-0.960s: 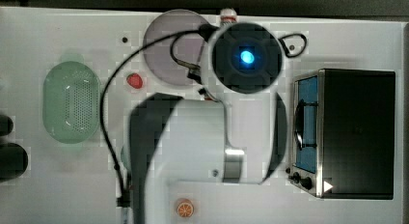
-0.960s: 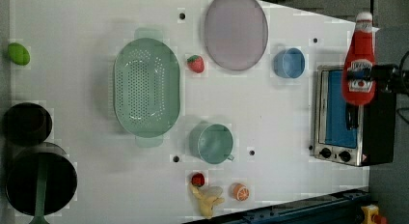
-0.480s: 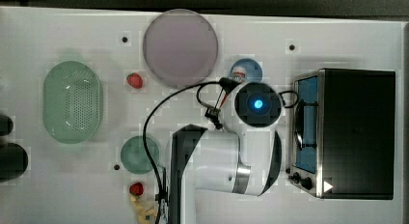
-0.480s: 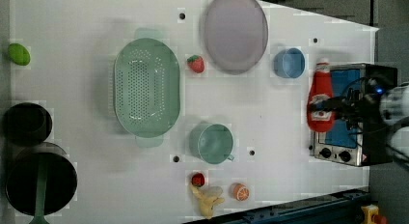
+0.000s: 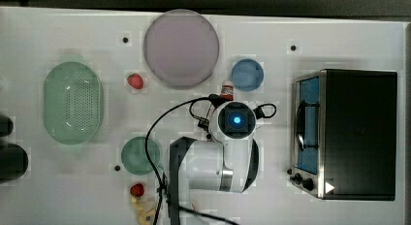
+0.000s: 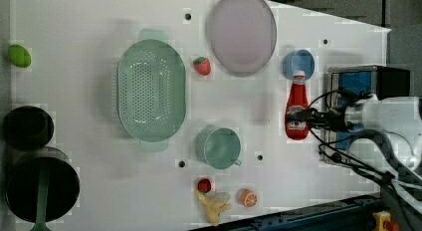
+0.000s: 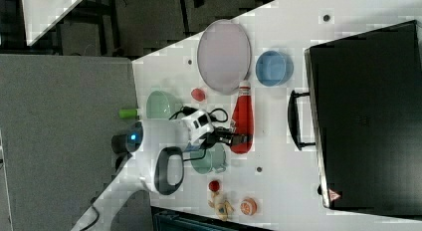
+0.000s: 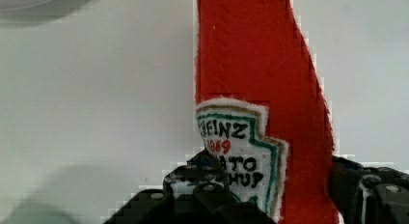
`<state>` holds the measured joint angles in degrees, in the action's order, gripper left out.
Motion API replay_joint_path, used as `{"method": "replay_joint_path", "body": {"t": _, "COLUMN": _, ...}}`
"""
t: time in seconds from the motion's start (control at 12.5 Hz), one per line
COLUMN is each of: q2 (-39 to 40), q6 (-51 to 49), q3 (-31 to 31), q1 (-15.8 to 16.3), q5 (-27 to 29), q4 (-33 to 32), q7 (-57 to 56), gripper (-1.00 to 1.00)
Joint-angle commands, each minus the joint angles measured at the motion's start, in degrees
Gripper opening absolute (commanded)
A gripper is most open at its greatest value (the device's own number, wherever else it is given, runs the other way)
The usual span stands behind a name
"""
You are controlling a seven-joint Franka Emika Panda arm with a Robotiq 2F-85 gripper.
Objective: Pick ketchup from plate and place it on table.
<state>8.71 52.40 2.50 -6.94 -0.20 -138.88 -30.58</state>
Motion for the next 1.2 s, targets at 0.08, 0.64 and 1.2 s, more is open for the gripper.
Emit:
{"method": "replay_joint_path", "body": {"t": 0.08, "q2": -0.6, "q6": 3.6, "q3": -0.2, "q1": 0.4, "q5": 0.3, "q4": 0.3, "q7": 2.7, "gripper": 0.29}}
{"method": "replay_joint_path", "body": {"t": 0.64, "q2": -7.4, "q6": 1.7, "q3": 0.2, "q1": 0.6, "q5": 0.3, "q4": 1.0, "q7": 5.6, "gripper": 1.0}}
{"method": "replay_joint_path", "body": {"t": 1.2, "q2": -16.7, "q6": -22.5, "q3": 2.3, "q1": 1.2, "q5": 0.2, "q4": 14.7, "q7": 24.3, "gripper": 1.0}}
